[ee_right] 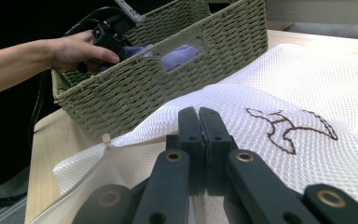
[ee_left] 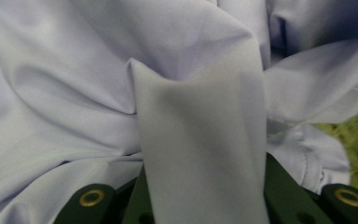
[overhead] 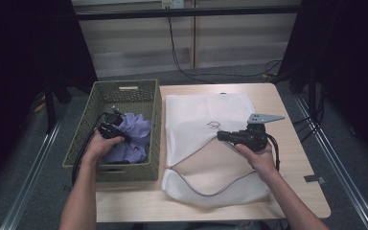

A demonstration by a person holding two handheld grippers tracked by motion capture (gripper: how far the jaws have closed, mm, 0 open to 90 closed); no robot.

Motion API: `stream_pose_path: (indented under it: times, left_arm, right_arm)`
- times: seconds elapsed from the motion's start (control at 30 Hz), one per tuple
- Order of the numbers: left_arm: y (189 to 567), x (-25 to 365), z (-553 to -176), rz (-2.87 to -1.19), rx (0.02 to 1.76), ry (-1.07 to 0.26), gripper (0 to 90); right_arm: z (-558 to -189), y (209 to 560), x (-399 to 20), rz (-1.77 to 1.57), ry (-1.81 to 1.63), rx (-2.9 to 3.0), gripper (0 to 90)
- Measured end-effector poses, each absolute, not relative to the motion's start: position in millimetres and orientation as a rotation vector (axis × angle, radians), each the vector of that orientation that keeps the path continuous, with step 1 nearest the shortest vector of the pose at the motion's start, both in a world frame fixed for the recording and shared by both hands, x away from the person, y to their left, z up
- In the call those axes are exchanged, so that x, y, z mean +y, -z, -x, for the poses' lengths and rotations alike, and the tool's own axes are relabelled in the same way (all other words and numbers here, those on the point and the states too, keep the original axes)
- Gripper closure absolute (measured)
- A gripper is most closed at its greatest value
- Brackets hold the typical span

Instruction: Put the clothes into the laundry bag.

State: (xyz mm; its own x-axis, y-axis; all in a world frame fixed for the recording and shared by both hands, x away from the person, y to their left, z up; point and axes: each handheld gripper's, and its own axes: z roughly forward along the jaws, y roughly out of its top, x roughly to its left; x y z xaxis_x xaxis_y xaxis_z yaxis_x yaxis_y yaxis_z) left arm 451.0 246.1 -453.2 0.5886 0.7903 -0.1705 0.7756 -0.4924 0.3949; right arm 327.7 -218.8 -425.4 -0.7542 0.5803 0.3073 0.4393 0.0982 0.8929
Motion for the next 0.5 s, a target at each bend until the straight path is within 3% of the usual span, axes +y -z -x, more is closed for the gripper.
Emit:
stream_pose_path:
  times: [0.5]
  left_arm:
    - [418.2,263.3,-434.7,-2.152,1.197,-0.151,82.3]
  right_arm:
    - [-327.1,423.4,-220.3,-1.046,-1.748,2.229,89.7]
